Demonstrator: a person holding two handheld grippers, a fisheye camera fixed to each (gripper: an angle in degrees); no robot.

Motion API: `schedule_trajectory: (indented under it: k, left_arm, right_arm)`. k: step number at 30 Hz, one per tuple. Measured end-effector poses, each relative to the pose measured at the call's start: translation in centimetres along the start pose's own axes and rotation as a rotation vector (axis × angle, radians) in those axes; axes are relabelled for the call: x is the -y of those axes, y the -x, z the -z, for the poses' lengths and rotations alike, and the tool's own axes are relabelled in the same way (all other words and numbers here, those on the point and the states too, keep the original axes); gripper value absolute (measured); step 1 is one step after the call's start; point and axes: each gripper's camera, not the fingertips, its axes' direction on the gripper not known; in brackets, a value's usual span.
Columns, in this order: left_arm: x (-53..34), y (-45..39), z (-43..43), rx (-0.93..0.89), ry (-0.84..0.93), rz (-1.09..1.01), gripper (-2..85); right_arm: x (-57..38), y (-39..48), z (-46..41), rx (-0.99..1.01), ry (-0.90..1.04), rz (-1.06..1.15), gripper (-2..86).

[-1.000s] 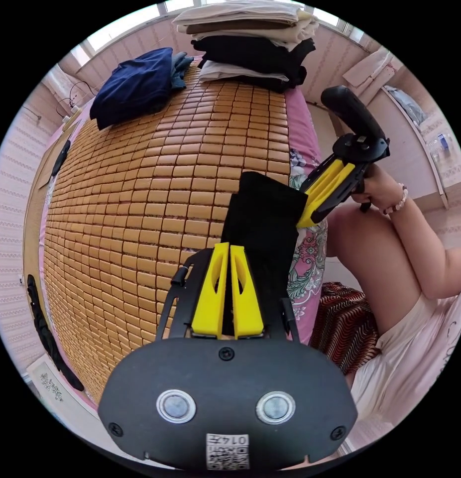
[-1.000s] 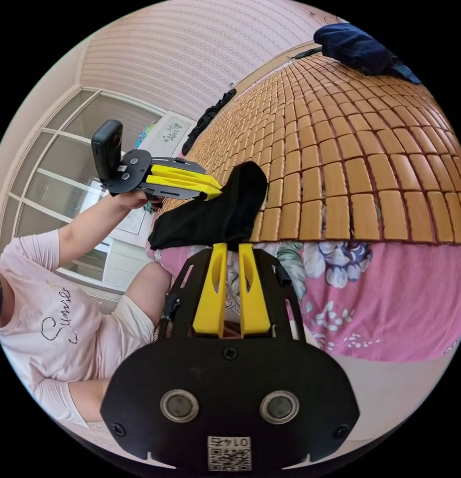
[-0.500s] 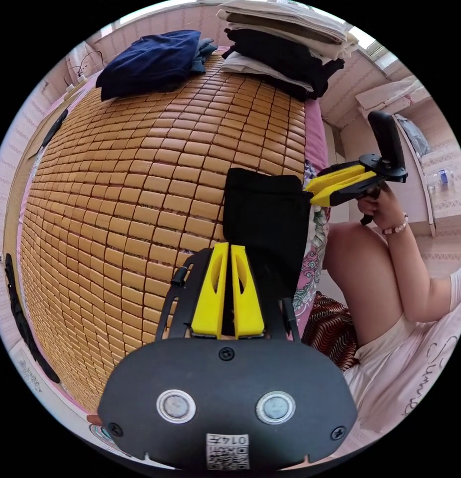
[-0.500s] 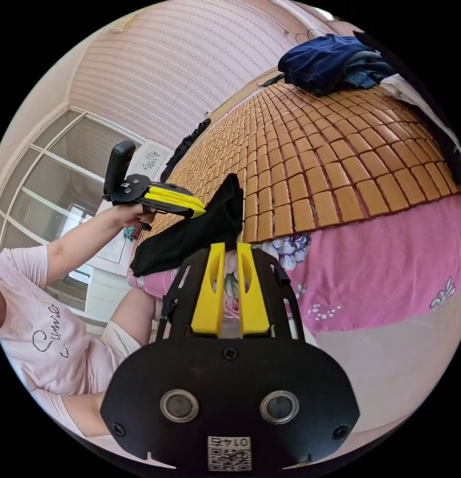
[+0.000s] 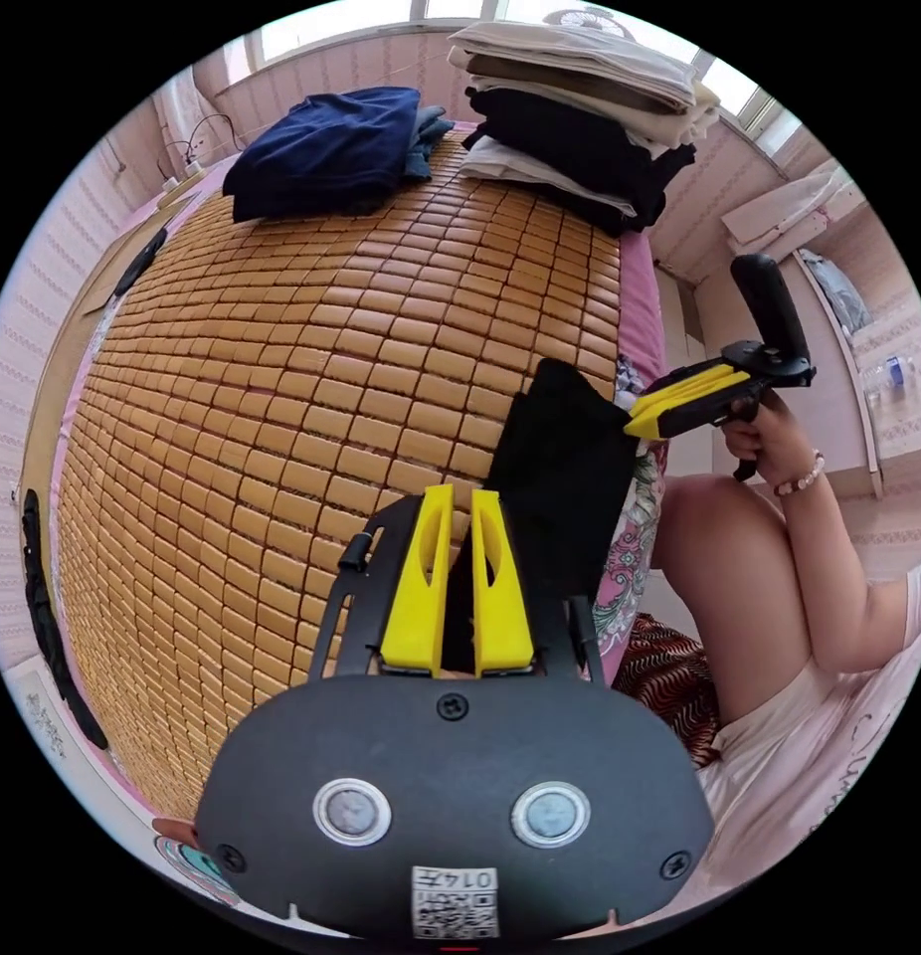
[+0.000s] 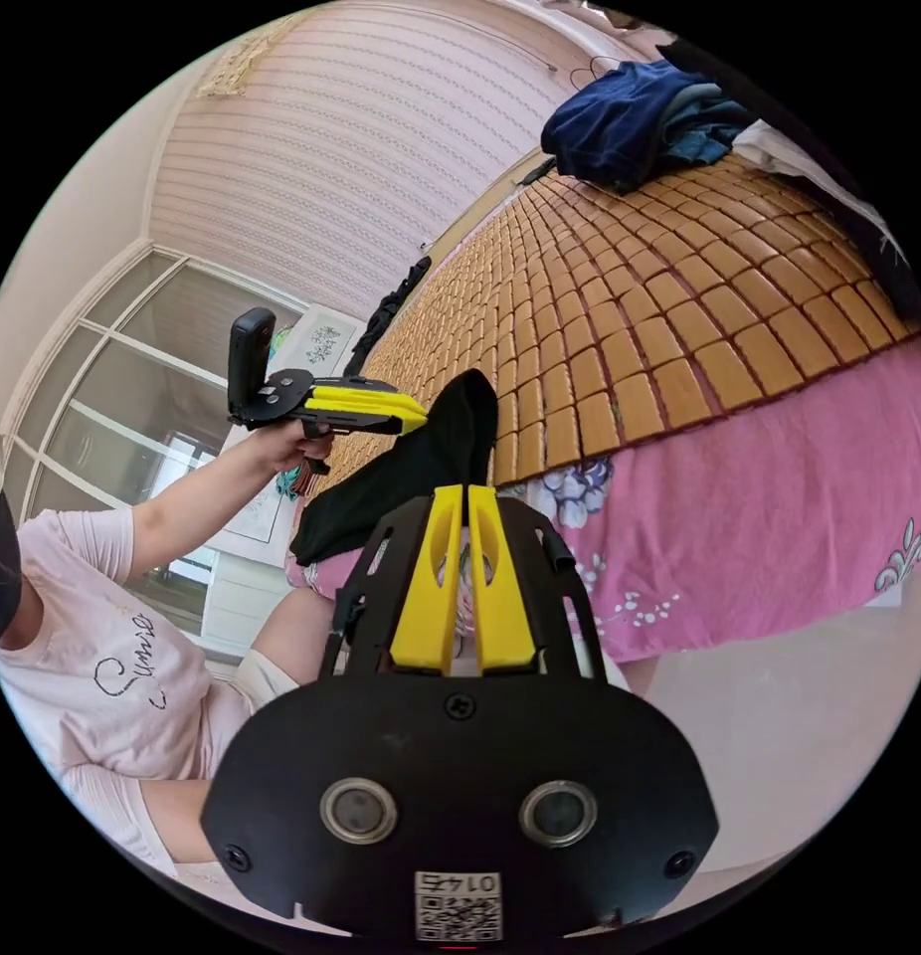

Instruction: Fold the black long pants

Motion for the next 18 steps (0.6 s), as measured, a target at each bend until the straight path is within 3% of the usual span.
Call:
schedule_trajectory:
  k: [5,12,14,18]
  left_arm:
    - [-6.1,1.7,3.4,0.134,-0.079,0.098,1.3]
    - [-29.7,-0.1,9.5,0.352,-0.094,0.275,2.0]
    - [-37.1,-0.7,9.2,0.356,-0.059,0.391,2.5]
    - [-53.5,-3.0,7.6,0.318,0.035,0.662,5.1]
  right_arm:
    - [0.1,2.7,-3.2,-0.073,0.021,-0.013,0.6]
    - [-0.1,11.1,-6.4,-0.150,-0.139,0.125,0.0]
    - [0.8,15.0,-9.4,-0.162,-0.083,0.230,0.0]
    - [2.7,25.2,-21.0,-0.135,0.220,0.451,0.1]
